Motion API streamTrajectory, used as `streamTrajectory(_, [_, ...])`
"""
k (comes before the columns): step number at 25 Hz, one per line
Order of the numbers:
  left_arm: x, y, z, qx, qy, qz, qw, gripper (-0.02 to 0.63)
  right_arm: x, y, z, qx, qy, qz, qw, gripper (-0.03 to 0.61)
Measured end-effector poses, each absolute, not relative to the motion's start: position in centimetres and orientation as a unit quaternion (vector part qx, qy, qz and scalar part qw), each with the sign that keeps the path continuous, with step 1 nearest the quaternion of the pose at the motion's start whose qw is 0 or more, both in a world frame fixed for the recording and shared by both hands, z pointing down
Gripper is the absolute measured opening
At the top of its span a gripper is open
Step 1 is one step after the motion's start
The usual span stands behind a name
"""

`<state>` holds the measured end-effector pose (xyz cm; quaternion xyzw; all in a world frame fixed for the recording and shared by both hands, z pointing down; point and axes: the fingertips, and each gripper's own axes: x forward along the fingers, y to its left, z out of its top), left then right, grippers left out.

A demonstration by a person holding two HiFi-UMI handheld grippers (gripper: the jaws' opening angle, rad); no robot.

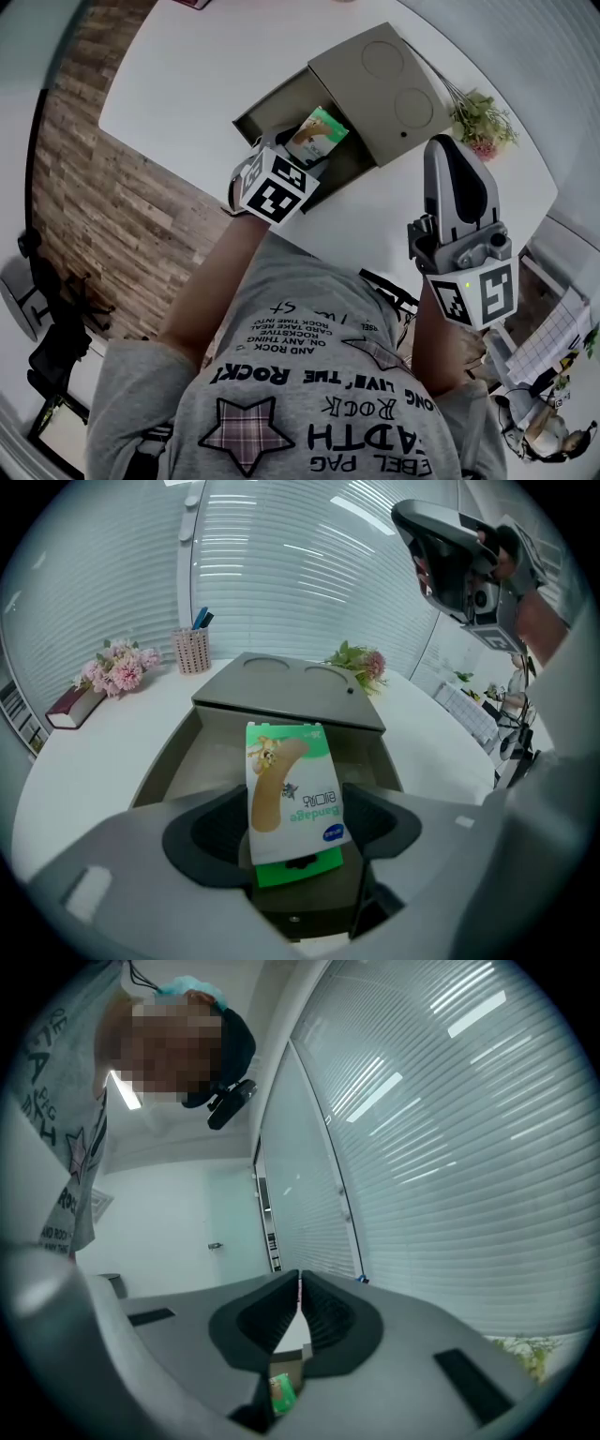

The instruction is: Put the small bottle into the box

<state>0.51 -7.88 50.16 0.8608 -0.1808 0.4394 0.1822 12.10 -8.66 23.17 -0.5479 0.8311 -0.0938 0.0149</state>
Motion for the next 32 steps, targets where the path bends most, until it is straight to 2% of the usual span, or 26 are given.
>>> streamTrajectory(13, [0.5, -7.5, 51.4, 0.843, -0.174, 0.487, 0.146, 0.327, 11.9, -8.5, 23.7, -0.544, 0.833, -0.102, 0.014, 0.015])
streamTrajectory(32, [-0.1, -8.9, 49.5, 0.860, -0.214, 0.448, 0.122, 0.327, 12.3, -8.0, 23.2, -0.546, 0.832, -0.093, 0.018, 0.015])
